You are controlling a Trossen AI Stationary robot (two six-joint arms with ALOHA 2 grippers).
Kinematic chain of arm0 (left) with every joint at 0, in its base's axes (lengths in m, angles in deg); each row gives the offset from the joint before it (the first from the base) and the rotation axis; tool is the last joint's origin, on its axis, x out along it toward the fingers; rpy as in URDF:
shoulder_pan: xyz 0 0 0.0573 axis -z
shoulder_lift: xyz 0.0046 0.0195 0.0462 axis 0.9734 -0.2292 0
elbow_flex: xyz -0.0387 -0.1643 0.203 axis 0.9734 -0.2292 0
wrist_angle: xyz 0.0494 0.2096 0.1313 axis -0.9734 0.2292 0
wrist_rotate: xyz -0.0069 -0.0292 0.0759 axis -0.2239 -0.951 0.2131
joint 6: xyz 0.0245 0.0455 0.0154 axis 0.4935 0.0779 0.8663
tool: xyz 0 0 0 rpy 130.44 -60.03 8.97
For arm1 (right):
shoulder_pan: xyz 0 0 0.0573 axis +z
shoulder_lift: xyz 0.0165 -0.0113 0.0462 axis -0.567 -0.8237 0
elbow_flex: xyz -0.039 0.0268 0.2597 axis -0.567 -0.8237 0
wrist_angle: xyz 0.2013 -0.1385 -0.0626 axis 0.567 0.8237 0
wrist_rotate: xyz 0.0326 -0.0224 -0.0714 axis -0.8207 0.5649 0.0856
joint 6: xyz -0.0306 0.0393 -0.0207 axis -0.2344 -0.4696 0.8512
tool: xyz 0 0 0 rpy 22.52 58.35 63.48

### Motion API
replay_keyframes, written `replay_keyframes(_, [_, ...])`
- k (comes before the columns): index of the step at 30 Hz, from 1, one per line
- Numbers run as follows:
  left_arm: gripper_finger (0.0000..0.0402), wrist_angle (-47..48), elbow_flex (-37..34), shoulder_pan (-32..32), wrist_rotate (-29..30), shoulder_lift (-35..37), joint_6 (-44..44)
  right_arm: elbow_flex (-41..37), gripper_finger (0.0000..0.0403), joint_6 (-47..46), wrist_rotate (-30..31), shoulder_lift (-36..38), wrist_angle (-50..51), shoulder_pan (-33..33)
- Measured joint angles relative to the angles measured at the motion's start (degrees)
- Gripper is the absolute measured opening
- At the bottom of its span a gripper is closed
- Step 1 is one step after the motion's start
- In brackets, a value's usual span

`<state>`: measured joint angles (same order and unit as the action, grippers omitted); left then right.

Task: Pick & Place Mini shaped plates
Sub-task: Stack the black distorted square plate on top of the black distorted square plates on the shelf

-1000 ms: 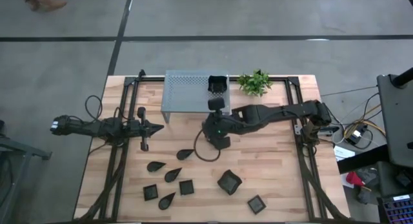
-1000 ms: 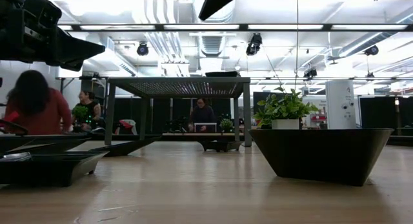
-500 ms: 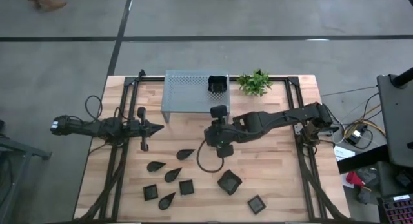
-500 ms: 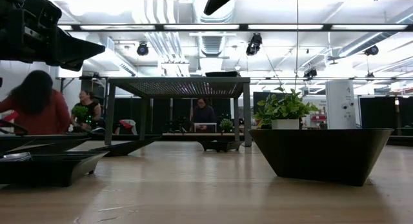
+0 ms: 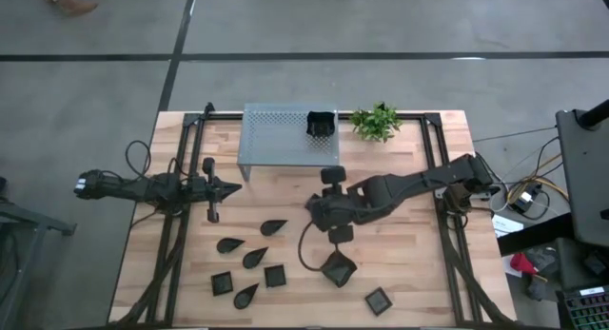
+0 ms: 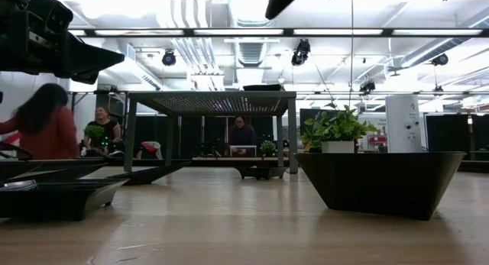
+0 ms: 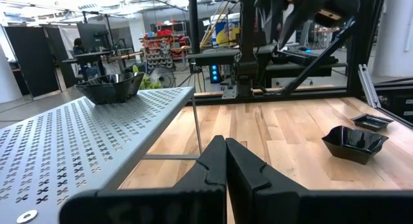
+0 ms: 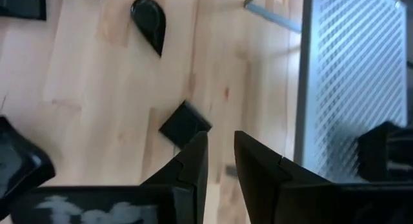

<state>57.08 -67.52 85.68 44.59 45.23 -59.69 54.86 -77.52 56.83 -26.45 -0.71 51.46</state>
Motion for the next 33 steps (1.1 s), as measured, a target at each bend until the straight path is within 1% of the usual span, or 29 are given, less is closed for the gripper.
replay_keyframes(3, [0.0000,0.0,0.0,0.0,0.0,0.0,0.0,-0.3,0.0071,-2.3,-0.2,0.0,2.0,1.0])
replay_keyframes(5, [0.0000,0.0,0.0,0.0,0.0,0.0,0.0,-0.6,0.0069,-3.1,-1.5,0.0,2.7,1.8])
replay_keyframes(10, [0.0000,0.0,0.0,0.0,0.0,0.0,0.0,-1.8,0.0070,-2.0,-4.0,0.0,2.2,5.6])
replay_keyframes(13, [0.0000,0.0,0.0,0.0,0.0,0.0,0.0,-3.3,0.0073,-0.4,-5.5,0.0,-2.4,8.7])
replay_keyframes(16, [0.0000,0.0,0.0,0.0,0.0,0.0,0.0,-5.9,0.0076,1.6,-10.2,0.0,-6.1,11.1])
replay_keyframes(18, [0.0000,0.0,0.0,0.0,0.0,0.0,0.0,-7.5,0.0079,1.8,-12.0,-0.4,-7.3,12.3])
replay_keyframes(21, [0.0000,0.0,0.0,0.0,0.0,0.0,0.0,-10.6,0.0086,1.0,-12.1,-0.9,-10.0,14.4])
replay_keyframes(26, [0.0000,0.0,0.0,0.0,0.0,0.0,0.0,-15.3,0.0111,4.0,-11.0,-1.9,-14.5,18.2])
replay_keyframes(29, [0.0000,0.0,0.0,0.0,0.0,0.0,0.0,-16.3,0.0133,4.2,-10.4,-3.2,-17.0,19.8])
replay_keyframes(33, [0.0000,0.0,0.0,0.0,0.0,0.0,0.0,-16.5,0.0155,3.4,-8.5,-5.9,-16.9,20.8])
